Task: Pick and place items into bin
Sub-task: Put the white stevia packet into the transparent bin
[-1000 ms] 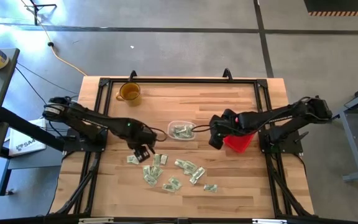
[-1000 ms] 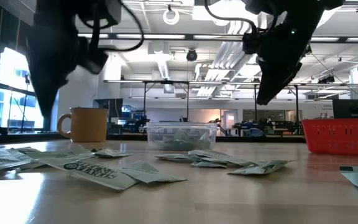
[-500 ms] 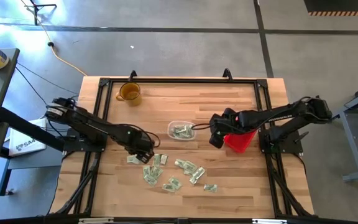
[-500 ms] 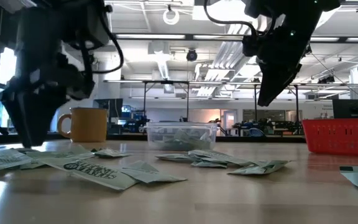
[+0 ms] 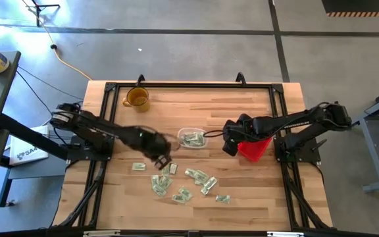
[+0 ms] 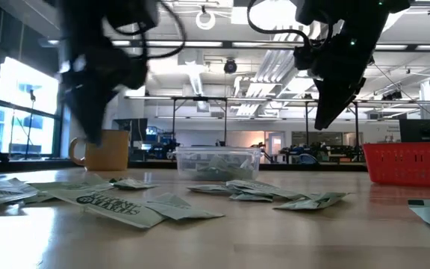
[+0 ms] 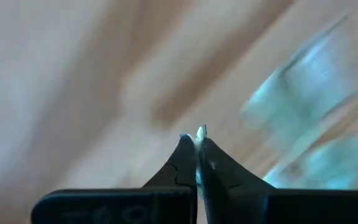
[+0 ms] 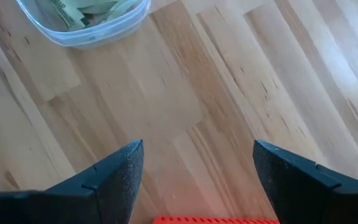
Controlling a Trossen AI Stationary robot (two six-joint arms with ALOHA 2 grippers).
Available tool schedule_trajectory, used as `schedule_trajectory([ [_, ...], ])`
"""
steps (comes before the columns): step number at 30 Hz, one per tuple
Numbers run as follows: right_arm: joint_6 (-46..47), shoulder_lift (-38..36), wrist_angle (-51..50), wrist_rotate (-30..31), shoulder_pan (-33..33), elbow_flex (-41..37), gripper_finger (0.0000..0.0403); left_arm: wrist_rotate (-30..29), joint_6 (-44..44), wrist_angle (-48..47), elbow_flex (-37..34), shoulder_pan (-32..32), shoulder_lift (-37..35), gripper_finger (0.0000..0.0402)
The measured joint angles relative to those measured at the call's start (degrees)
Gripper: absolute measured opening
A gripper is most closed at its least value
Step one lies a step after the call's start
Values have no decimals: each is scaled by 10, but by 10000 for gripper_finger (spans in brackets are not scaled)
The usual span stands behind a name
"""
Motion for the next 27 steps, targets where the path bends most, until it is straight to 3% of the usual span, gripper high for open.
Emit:
schedule_trajectory([
  [3,0,0,2,0,0,0,294,-45,86,-8,57,38,0,39],
  [6,2,0,2,0,0,0,294,-76,229,59,108,77,-2,48],
  [9,2,0,1,1,0,0,294,-44,337,128,137,123,18,47],
  [14,10,0,1,15,1,0,294,10,396,190,154,178,84,54],
  [18,13,0,2,25,1,0,294,12,418,213,153,191,129,96],
  [22,12,0,1,27,1,0,294,32,411,162,154,189,126,153],
  [27,-1,0,3,27,1,0,294,108,374,-54,162,159,54,217],
])
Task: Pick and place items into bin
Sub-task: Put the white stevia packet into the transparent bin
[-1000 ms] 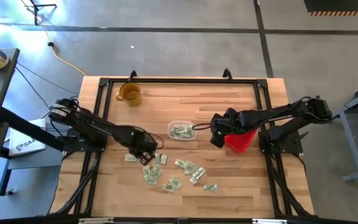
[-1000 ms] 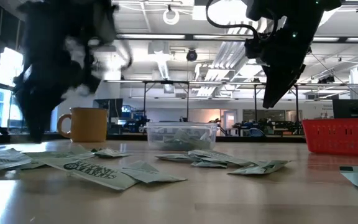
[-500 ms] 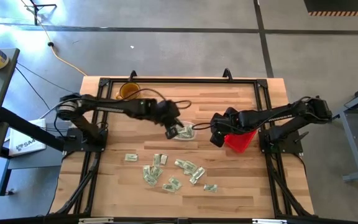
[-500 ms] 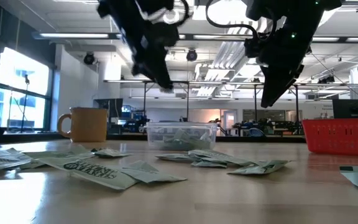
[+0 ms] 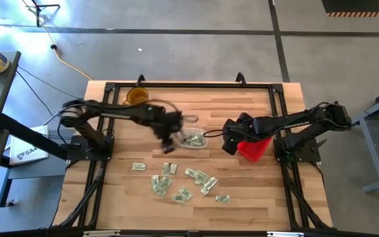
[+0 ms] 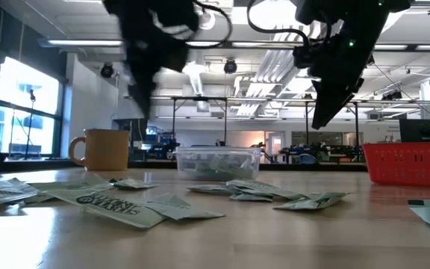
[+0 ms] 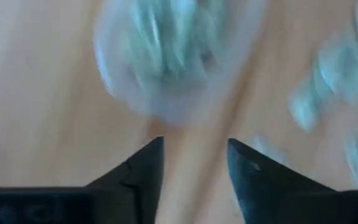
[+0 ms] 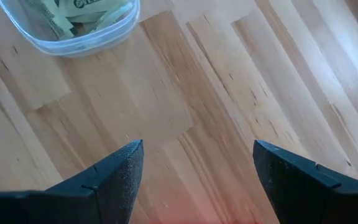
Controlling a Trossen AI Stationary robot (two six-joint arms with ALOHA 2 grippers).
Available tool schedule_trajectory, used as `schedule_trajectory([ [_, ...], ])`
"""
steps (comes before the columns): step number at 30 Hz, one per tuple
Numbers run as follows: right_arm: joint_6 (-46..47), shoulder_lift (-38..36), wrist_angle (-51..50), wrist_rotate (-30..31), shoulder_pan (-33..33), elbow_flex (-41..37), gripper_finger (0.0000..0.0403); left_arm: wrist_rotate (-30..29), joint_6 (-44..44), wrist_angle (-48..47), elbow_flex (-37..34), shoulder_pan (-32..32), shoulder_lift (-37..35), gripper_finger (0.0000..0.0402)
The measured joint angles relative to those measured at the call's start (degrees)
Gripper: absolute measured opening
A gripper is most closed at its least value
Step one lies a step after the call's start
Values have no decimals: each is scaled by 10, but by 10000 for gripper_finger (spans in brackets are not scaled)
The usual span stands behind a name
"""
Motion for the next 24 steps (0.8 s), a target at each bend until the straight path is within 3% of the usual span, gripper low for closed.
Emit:
schedule_trajectory([
  [2,-14,0,7,2,0,0,294,-5,9,-79,-10,-34,-29,234],
  [5,-46,0,23,0,-1,0,294,-15,15,-113,-46,-96,-65,251],
  [13,-92,0,50,-22,-1,0,294,-36,-61,-23,-178,-223,-80,259],
  [20,-83,0,50,-30,-1,0,294,-37,-105,47,-288,-250,-78,244],
  [24,-64,0,47,-30,-1,0,294,-43,-102,69,-316,-249,-82,209],
])
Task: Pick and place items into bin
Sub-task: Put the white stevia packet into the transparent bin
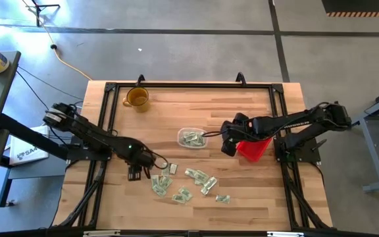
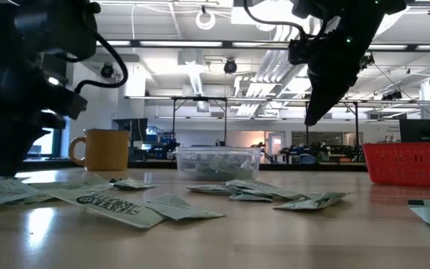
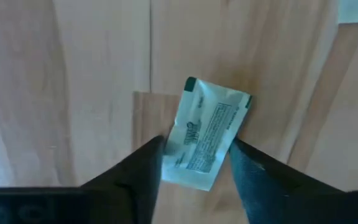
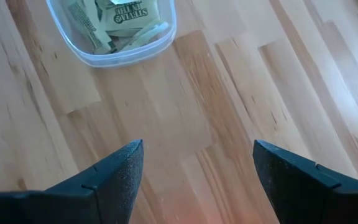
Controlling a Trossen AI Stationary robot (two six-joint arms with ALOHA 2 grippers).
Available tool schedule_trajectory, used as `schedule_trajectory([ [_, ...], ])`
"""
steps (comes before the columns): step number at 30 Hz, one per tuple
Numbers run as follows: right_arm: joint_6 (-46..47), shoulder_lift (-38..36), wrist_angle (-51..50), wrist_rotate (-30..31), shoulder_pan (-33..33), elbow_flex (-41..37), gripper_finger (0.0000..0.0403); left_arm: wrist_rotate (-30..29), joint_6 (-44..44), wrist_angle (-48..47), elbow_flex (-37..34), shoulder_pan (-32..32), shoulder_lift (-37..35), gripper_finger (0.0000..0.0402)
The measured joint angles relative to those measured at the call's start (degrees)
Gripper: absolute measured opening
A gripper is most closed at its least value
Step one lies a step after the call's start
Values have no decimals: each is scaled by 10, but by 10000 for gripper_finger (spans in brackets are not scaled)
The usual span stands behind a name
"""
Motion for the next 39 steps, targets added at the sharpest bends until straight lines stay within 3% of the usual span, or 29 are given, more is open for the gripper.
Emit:
schedule_trajectory([
  [8,31,0,-9,3,0,0,294,-39,89,-9,24,34,4,29],
  [12,51,-2,-9,3,5,0,294,-98,154,10,90,93,3,42],
  [15,73,-13,-10,30,22,0,294,-100,221,17,150,149,5,59],
  [17,96,-24,-17,61,39,0,294,-98,266,63,188,191,3,49],
  [19,121,-37,-32,86,56,0,294,-76,300,105,209,233,6,31],
  [24,190,-57,-90,112,88,0,294,38,329,195,245,302,61,30],
  [27,218,-58,-121,112,101,0,294,86,332,218,264,309,114,72],
  [29,227,-58,-129,109,109,0,294,81,329,218,282,299,144,123],
  [32,217,-57,-127,96,116,0,294,40,323,140,324,287,159,202],
  [36,136,-50,-96,37,118,-1,294,19,296,-26,367,277,149,283],
  [39,15,-31,-55,-26,120,-1,294,31,283,-88,366,265,112,312],
])
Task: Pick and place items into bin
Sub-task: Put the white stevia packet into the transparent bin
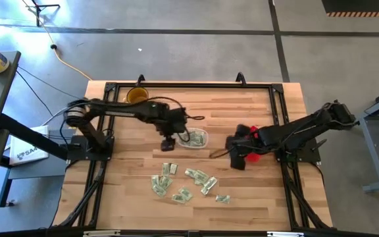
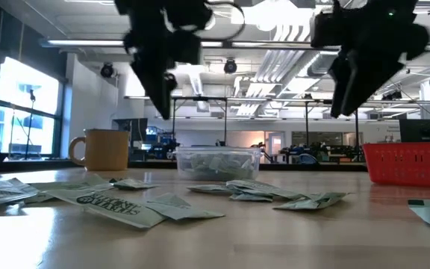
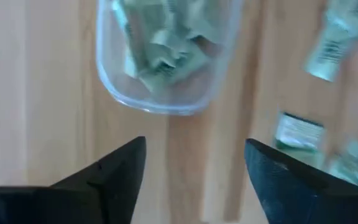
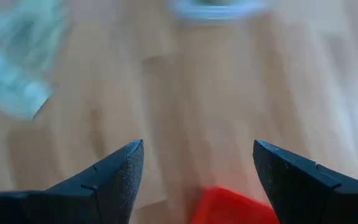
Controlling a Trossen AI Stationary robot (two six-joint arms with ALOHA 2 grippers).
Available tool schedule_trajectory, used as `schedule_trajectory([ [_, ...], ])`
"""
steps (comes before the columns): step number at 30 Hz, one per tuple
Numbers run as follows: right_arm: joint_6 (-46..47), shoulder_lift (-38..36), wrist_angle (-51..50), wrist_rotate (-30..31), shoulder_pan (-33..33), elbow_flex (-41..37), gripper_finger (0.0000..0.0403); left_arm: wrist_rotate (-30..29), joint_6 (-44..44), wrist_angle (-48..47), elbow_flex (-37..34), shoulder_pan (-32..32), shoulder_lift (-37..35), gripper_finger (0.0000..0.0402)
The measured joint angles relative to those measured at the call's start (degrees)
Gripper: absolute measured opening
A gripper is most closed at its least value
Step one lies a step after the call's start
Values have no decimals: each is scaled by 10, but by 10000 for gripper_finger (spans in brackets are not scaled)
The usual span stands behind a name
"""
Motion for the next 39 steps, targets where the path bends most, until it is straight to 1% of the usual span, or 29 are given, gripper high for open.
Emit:
schedule_trajectory([
  [3,-127,25,45,-85,18,0,294,-10,-16,-29,-38,-21,-46,312],
  [5,-150,42,63,-144,33,0,294,-21,-42,-25,-70,-33,-76,302],
  [7,-120,54,84,-183,57,0,294,-26,-75,-24,-108,-46,-110,288],
  [11,-8,85,119,-195,115,1,294,-49,-132,12,-184,-73,-166,260],
  [13,62,102,156,-208,145,4,294,-62,-141,31,-213,-85,-191,249],
  [15,118,127,182,-209,173,25,294,-72,-145,41,-236,-90,-209,240],
  [18,155,183,176,-185,209,79,294,-84,-136,56,-251,-92,-221,231],
  [21,187,248,119,-127,231,141,293,-94,-108,61,-253,-92,-225,226],
  [23,234,289,62,-92,235,180,290,-94,-93,68,-253,-92,-224,225],
  [25,285,327,9,-76,232,209,285,-94,-81,67,-253,-92,-225,225],
  [27,307,355,-9,-78,225,226,278,-94,-69,66,-253,-92,-225,225],
  [30,288,378,34,-108,217,244,267,-94,-56,63,-253,-92,-225,225],
  [32,280,384,53,-117,218,249,261,-93,-47,62,-253,-92,-225,225],
  [35,295,384,55,-107,223,249,253,-93,-41,58,-253,-92,-225,225],
  [37,315,384,34,-100,223,248,247,-96,-40,58,-253,-92,-225,225],
  [39,338,383,23,-99,215,241,233,-103,-39,58,-253,-92,-225,225],
])
